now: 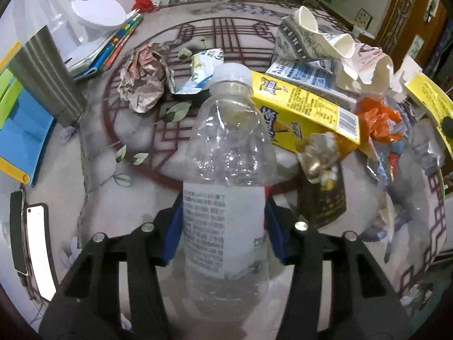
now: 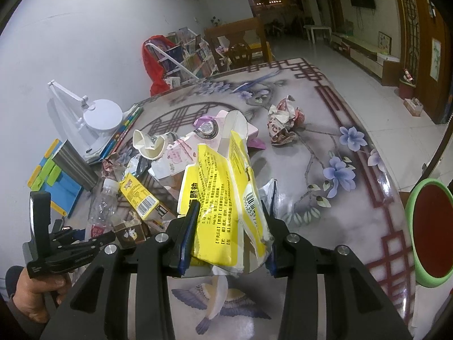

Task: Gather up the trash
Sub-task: 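Carry the yellow wrappers and clear bottle over the green-rimmed red bin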

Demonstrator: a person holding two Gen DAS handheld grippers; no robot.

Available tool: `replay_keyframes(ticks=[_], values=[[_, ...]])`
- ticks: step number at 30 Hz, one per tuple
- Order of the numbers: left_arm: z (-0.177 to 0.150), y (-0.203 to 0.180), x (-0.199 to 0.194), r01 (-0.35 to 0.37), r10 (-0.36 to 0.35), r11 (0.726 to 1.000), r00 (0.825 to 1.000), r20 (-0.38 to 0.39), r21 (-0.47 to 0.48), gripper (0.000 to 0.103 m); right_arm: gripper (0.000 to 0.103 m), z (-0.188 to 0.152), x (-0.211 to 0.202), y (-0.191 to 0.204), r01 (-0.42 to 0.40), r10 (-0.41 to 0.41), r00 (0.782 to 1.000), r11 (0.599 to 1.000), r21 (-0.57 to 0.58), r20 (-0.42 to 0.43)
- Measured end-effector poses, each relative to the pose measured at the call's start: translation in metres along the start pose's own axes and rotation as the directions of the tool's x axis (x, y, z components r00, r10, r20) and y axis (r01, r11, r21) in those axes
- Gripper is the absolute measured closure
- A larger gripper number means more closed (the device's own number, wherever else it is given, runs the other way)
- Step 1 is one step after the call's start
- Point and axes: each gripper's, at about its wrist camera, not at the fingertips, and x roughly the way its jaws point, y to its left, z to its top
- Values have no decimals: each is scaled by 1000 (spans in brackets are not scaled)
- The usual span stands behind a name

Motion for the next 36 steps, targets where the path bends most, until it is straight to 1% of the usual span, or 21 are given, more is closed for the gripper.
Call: replay_keyframes(ticks=[3, 8, 13, 18, 22, 27, 29, 31, 33, 34, 36], values=[[-1, 1, -10, -15, 15, 1000, 999, 30, -1, 54, 65, 0, -2, -3, -1, 1, 1000, 1000, 2, 7], [-1, 5, -41, -29, 31, 999, 994, 103, -19, 54, 65, 1, -14, -4, -9, 9, 1000, 1000, 4, 25], [2, 4, -68, -1, 6, 999, 988, 151, -36, 54, 65, 3, -30, -4, -15, 15, 998, 1000, 3, 55], [12, -16, -89, 40, -38, 999, 981, 192, -4, 54, 65, 6, -41, -6, -12, 12, 997, 1000, 7, 73], [25, -45, -104, 91, -99, 995, 969, 225, 44, 54, 65, 4, -51, -18, 1, -3, 996, 1000, 22, 85], [39, -90, -106, 150, -173, 982, 958, 229, 113, 54, 65, 4, -67, -42, 32, -38, 994, 998, 59, 106], [44, -112, -103, 186, -213, 973, 952, 219, 139, 54, 65, 4, -74, -57, 47, -56, 992, 996, 80, 116], [49, -139, -99, 236, -269, 957, 941, 205, 170, 54, 65, 2, -84, -78, 69, -83, 988, 992, 109, 127], [51, -160, -96, 267, -304, 944, 933, 193, 195, 54, 65, 1, -94, -97, 93, -112, 984, 986, 137, 138], [52, -177, -93, 293, -335, 931, 924, 186, 217, 54, 65, -1, -101, -112, 111, -134, 980, 981, 160, 145], [55, -203, -90, 321, -367, 914, 915, 168, 248, 54, 65, -4, -111, -134, 141, -171, 974, 972, 189, 152]])
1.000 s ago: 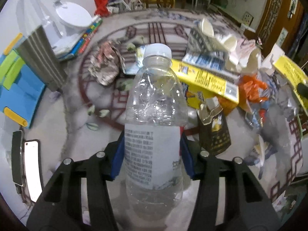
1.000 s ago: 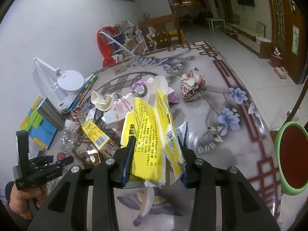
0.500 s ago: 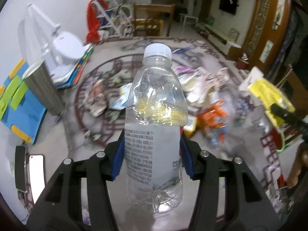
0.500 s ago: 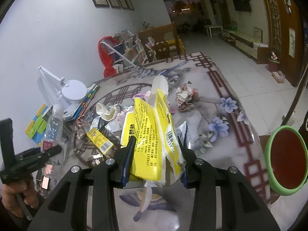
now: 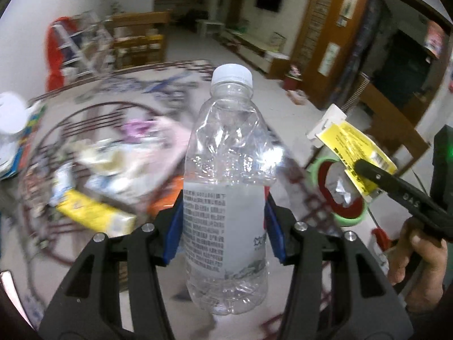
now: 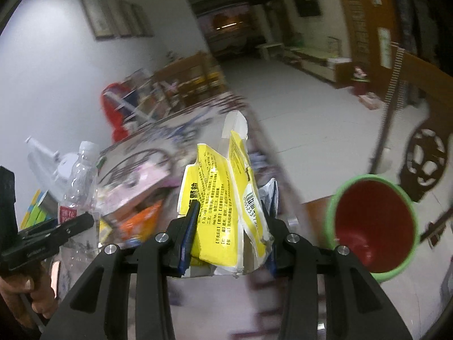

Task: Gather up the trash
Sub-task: 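Carry the yellow wrappers and clear bottle over the green-rimmed red bin, then open both tools to drop the wrappers and bottle into the bin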

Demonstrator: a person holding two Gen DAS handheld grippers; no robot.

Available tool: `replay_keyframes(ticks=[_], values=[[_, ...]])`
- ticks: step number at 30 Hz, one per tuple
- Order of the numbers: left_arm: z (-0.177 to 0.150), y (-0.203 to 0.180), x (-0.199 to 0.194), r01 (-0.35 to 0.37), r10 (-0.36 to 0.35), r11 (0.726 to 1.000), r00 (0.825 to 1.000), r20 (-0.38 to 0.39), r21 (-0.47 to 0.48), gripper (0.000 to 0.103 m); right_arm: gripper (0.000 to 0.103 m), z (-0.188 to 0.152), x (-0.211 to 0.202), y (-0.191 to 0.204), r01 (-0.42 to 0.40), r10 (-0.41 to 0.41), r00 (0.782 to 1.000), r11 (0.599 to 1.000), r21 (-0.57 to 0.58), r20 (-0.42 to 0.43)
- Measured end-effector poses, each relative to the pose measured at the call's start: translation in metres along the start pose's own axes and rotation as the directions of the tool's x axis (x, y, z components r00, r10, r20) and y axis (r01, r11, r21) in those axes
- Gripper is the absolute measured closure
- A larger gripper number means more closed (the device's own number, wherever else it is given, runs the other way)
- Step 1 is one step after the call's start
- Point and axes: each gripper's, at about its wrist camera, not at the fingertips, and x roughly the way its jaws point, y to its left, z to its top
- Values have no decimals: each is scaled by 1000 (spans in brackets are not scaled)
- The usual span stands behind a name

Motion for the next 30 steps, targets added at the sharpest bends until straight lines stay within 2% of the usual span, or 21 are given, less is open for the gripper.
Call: replay_keyframes(ticks=[3, 9, 16, 21, 28, 29, 30], values=[[12, -41, 24, 84, -84, 995, 996, -10, 45, 54, 65, 3, -12, -42, 61, -62, 998, 997, 45, 18], [27, -109, 59, 196, -191, 975, 980, -51, 107, 53, 65, 6, -30, -113, 159, -164, 986, 980, 122, 37], [40, -189, 117, 312, -290, 937, 945, -150, 159, 53, 65, 4, -35, -179, 237, -243, 970, 955, 176, 15], [39, -229, 153, 333, -295, 926, 932, -211, 175, 53, 65, -2, -25, -209, 265, -269, 963, 943, 203, -11], [38, -258, 191, 324, -267, 925, 926, -266, 198, 53, 65, -11, -8, -237, 265, -260, 964, 933, 243, -53], [38, -260, 195, 320, -262, 927, 926, -271, 196, 52, 64, -11, -6, -238, 266, -260, 964, 933, 242, -57], [38, -261, 200, 315, -256, 929, 926, -278, 193, 45, 59, -11, -3, -240, 266, -258, 964, 935, 236, -63]])
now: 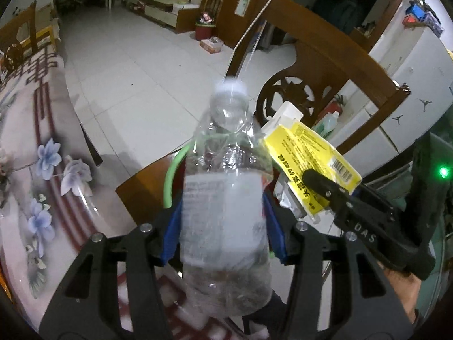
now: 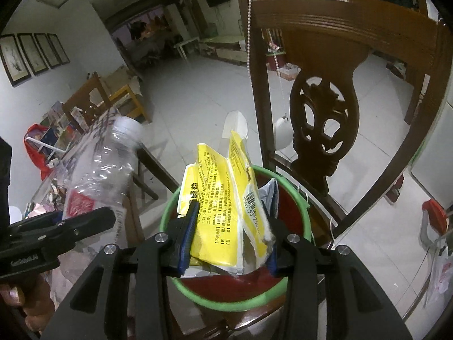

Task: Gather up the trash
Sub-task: 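Open both tools to drop the wrappers and bottle into the bin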

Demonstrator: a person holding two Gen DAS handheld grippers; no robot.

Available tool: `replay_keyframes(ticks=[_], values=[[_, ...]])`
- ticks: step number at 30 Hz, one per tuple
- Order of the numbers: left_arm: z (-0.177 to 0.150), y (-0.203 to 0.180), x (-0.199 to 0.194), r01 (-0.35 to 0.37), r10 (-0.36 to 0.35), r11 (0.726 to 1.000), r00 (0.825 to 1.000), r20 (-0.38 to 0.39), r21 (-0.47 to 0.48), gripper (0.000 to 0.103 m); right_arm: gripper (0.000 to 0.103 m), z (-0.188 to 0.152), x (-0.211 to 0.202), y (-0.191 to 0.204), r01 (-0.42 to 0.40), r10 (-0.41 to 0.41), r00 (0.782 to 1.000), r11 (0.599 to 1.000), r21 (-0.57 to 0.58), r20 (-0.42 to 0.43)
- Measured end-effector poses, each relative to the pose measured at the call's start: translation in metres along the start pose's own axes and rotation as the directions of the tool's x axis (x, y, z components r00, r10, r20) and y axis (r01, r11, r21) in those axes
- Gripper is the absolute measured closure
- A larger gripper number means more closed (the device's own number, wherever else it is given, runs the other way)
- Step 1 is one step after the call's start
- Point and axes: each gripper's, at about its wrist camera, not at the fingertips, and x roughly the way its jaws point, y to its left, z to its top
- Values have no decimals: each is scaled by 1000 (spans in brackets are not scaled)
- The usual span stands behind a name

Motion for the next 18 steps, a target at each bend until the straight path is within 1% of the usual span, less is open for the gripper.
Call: replay_keyframes(ticks=[1, 2, 3, 4, 6, 10, 12, 18], values=[[1, 0, 3, 0, 0, 1000, 1000, -6, -4, 31, 58, 1, 3, 1, 0, 0, 1000, 1000, -8, -5], [1, 1, 5, 2, -2, 1000, 1000, -8, -12, 26, 55, 1, 6, 1, 13, -13, 1000, 1000, -23, -7], [2, 2, 5, 4, -4, 1000, 1000, -3, -23, 21, 45, 2, 10, -1, 21, -21, 1000, 999, -28, -3], [3, 4, 3, 4, -4, 1000, 1000, 9, -30, 17, 40, 2, 10, -1, 22, -22, 1000, 999, -28, 6], [2, 7, -4, -9, 10, 1000, 999, 32, -27, 10, 27, 2, 10, -2, 24, -24, 1000, 999, -27, 17], [-4, 18, -22, -38, 40, 999, 997, 68, -24, 5, 19, 2, 8, -4, 24, -23, 999, 999, -22, 34], [-8, 24, -32, -48, 50, 998, 996, 78, -30, 5, 13, 0, 3, -2, 27, -26, 999, 1000, -14, 43], [-21, 32, -64, -55, 60, 997, 992, 110, -45, 5, 7, -1, -13, 15, 34, -33, 998, 999, -18, 59]])
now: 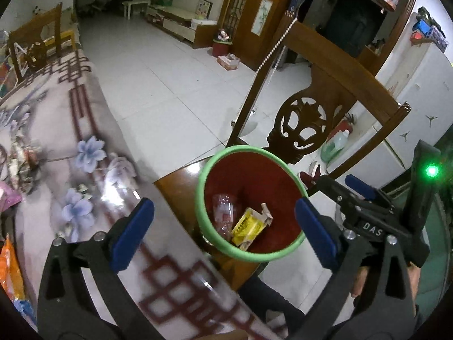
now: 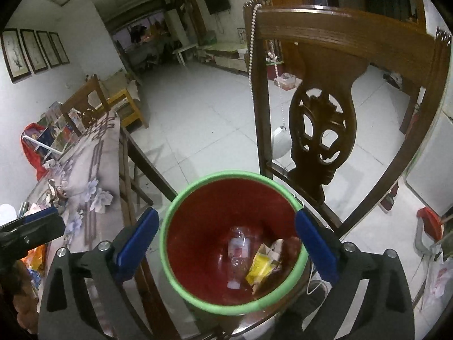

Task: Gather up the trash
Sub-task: 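Open both tools to drop the wrappers and bottle into the bin, then move both tools back over the table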

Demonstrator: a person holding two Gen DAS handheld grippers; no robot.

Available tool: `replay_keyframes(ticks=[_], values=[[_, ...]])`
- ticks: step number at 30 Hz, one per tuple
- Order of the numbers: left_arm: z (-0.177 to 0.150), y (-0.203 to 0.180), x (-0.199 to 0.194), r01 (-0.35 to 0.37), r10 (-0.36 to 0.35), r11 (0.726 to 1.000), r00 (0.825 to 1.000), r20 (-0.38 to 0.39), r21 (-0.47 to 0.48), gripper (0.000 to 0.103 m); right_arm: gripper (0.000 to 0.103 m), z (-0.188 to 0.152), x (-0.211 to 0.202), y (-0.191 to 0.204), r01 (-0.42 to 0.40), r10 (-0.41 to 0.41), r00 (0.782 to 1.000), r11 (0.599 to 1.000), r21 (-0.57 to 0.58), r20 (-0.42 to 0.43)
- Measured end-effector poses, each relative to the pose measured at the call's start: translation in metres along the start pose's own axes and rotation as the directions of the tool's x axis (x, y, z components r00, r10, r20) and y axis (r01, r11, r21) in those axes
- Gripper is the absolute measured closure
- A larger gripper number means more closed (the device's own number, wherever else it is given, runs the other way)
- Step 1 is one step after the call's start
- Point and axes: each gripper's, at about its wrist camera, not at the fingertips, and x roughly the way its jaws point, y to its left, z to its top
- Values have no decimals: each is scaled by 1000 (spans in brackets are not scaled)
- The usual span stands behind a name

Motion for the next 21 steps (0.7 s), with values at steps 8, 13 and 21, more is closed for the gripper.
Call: replay_keyframes(ticks=[8, 13, 21], values=[[-20, 12, -58, -29, 29, 1000, 998, 61, 0, 5, 7, 0, -37, 48, -23, 24, 999, 999, -44, 25], [-37, 39, -100, -42, 44, 999, 995, 93, -31, 5, 7, -2, -57, 91, -49, 52, 998, 994, -98, 32], [-76, 103, -173, -128, 140, 988, 978, 152, -89, 5, 7, -18, -72, 171, -119, 124, 992, 970, -210, 12]])
